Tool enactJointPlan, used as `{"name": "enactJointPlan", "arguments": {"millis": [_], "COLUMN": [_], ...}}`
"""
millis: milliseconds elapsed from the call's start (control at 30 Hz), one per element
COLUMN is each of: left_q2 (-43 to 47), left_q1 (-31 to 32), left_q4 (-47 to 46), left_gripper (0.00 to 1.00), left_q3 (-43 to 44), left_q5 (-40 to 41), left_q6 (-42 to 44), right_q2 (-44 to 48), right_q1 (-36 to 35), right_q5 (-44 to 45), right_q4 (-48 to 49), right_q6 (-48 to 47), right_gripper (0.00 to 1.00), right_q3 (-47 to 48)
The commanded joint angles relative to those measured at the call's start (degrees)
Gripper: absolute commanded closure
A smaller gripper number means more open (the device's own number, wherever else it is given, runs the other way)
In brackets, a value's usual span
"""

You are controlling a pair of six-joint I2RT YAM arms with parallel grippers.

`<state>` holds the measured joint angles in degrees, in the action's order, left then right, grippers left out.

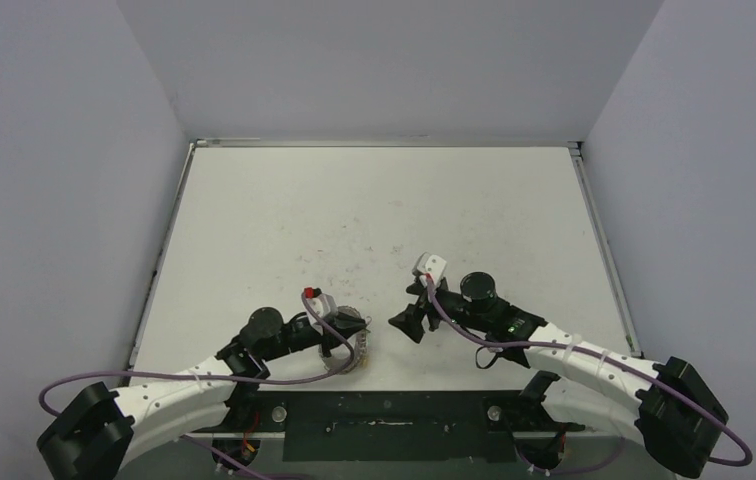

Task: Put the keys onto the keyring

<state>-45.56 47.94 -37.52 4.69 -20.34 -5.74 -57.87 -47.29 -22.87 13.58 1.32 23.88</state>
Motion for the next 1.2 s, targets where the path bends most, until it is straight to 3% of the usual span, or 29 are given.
{"name": "enactJointPlan", "arguments": {"millis": [0, 300, 567, 633, 767, 967, 1167], "left_q2": [-4.1, -8.3, -12.9, -14.9, -19.3, -22.1, -16.0], "left_q1": [0.1, 0.0, -0.2, -0.8, -3.8, -12.1, -21.6], "left_q4": [-5.3, -7.0, -3.3, 1.9, 5.7, 8.2, 19.0], "left_gripper": [1.0, 1.0, 1.0, 0.95, 0.81, 0.39, 0.16], "left_q3": [4.2, 6.0, 8.8, 11.5, 16.1, 19.6, 21.3], "left_q5": [0.4, 1.3, 8.2, 9.9, 5.4, 2.6, 12.0], "left_q6": [0.2, 0.2, -3.0, -5.5, -7.4, -13.2, -14.0], "right_q2": [1.9, 0.8, -1.5, -2.1, -3.4, -4.9, -3.5], "right_q1": [3.8, 9.2, 13.8, 15.8, 19.7, 27.2, 34.0], "right_q5": [-1.1, -4.8, -2.7, -2.2, -1.8, 1.0, 12.2], "right_q4": [6.4, 9.7, 9.3, 9.3, 8.8, 5.7, 1.1], "right_q6": [4.9, 8.8, 12.2, 13.1, 13.8, 14.6, 15.0], "right_gripper": [0.2, 0.17, 0.15, 0.11, 0.03, 0.0, 0.0], "right_q3": [-1.6, -4.0, -5.2, -5.4, -4.9, -2.3, -0.2]}}
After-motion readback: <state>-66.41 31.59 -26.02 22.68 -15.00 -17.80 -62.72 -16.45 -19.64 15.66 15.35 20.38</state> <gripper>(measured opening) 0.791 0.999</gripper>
